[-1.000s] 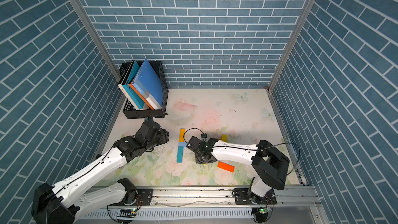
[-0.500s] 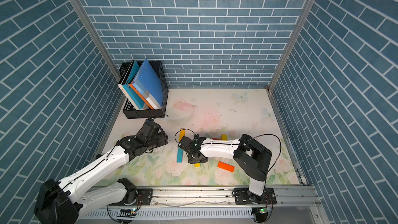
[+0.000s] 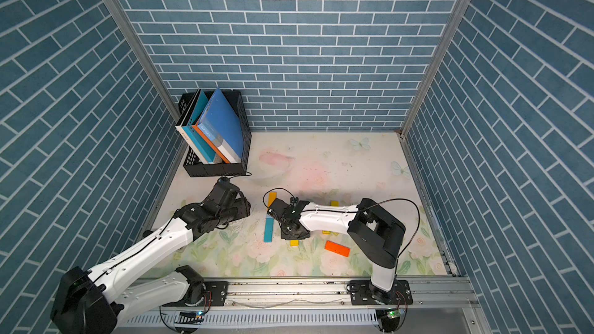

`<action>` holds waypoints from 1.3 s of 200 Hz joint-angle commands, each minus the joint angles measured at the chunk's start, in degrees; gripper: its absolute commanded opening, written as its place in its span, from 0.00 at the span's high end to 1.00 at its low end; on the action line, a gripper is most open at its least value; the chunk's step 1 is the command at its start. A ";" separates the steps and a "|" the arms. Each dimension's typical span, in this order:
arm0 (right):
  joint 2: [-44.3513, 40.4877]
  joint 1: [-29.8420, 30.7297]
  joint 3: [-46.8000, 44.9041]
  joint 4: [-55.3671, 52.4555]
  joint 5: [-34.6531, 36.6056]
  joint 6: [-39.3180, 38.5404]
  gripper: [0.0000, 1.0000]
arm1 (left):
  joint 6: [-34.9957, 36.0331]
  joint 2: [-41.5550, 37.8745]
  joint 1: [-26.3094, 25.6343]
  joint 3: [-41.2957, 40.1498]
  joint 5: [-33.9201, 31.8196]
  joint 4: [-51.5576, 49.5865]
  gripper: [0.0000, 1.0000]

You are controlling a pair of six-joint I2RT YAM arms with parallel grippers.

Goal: Assemble the letter h with building blocks
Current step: Assemble the building block at the center of the board.

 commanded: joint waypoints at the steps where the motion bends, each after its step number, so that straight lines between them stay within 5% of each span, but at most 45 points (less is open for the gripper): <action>1: 1.98 -0.16 0.61 -0.31 -0.07 0.45 0.77 | 1.07 -0.79 0.54 -1.10 -0.75 -0.80 0.37; 23: 1.99 -0.16 1.20 -0.62 0.38 0.79 0.57 | 0.86 -1.06 0.54 -1.43 -0.64 -0.50 0.37; 39: 1.76 -0.20 1.60 -1.58 1.13 0.80 0.54 | 0.81 -1.01 0.56 -1.68 -0.34 -0.32 0.37; 80: 2.06 -0.19 2.00 -1.80 1.14 0.70 0.75 | 0.91 -1.01 0.55 -2.15 -0.29 -0.16 0.37; 260: 2.01 -0.60 2.32 -4.06 3.26 3.73 0.79 | 1.64 -0.57 0.56 -4.10 1.32 1.26 0.37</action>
